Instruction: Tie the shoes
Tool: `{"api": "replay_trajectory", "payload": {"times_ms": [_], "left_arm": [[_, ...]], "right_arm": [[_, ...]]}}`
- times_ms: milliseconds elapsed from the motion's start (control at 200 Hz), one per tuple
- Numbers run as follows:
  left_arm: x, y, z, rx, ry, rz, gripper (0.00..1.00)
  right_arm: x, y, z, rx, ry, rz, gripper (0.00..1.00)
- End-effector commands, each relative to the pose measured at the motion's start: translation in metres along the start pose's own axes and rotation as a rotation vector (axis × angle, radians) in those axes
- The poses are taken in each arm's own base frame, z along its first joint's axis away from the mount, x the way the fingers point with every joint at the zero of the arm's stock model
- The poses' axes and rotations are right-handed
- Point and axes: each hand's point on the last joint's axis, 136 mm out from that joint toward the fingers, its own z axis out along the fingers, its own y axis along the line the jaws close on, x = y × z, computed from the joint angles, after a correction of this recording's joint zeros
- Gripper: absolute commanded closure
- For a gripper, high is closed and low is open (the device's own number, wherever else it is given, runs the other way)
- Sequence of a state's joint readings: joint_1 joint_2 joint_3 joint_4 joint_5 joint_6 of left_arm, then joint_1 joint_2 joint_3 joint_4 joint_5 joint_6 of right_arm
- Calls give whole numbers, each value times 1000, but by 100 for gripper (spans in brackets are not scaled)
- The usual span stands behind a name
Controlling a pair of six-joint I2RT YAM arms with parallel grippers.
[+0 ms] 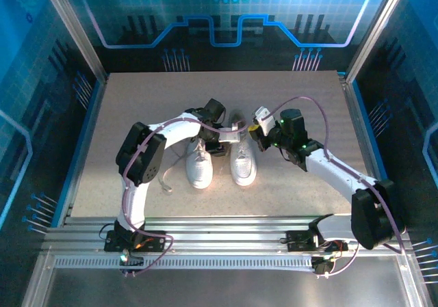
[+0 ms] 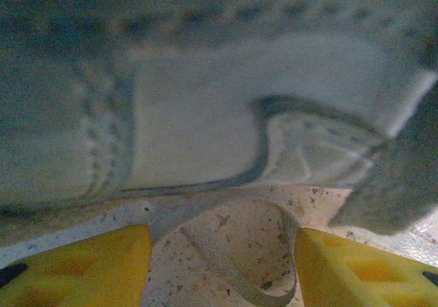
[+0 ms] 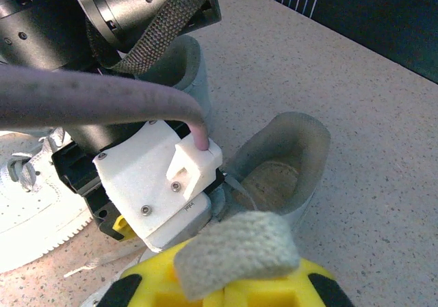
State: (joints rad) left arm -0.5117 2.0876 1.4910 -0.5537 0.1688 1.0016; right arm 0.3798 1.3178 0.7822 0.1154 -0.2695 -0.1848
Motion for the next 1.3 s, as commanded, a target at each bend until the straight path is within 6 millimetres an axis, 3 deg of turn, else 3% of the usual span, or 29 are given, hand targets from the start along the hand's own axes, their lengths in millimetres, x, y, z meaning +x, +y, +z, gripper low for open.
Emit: {"api": "replay_trajectory", "payload": {"times_ms": [0,100,205,300,465,655,780,795,855,945,1000,1176,1291], "left_arm": [[54,-20,29,102,197,-35,43],[55,-24,34,134,202,-59,55],[52,-23,29,137,193,-87,80],[48,-15,13,107,162,-125,100],[34,3,-37,30,34,-212,100],[17,-1,-84,-51,-77,-219,100],[14,-9,-96,-71,-118,-208,100],[15,-10,-95,-69,-116,-206,100],[20,-12,-90,-65,-97,-203,100],[23,-10,-78,-48,-70,-203,70],[23,-8,-70,-42,-63,-180,60],[15,1,-43,4,-35,-130,45],[10,2,-25,48,-15,-111,43]], "right_arm": [[-11,-5,-12,12,-31,-17,100],[-10,-6,-14,16,-27,-17,100],[-10,-7,-15,19,-18,-17,100],[-11,-7,-16,17,-17,-16,100],[-13,-8,-13,12,-15,-3,100],[-19,-8,-6,-13,-13,26,100],[-15,-7,0,-31,10,48,100],[-25,-9,-1,-26,-8,40,100],[-27,-9,0,-34,-1,43,100],[-23,-9,2,-34,25,55,100],[-20,-9,2,-34,37,59,100],[-15,-5,0,-42,45,63,100],[-12,-3,-2,-41,48,57,100]]}}
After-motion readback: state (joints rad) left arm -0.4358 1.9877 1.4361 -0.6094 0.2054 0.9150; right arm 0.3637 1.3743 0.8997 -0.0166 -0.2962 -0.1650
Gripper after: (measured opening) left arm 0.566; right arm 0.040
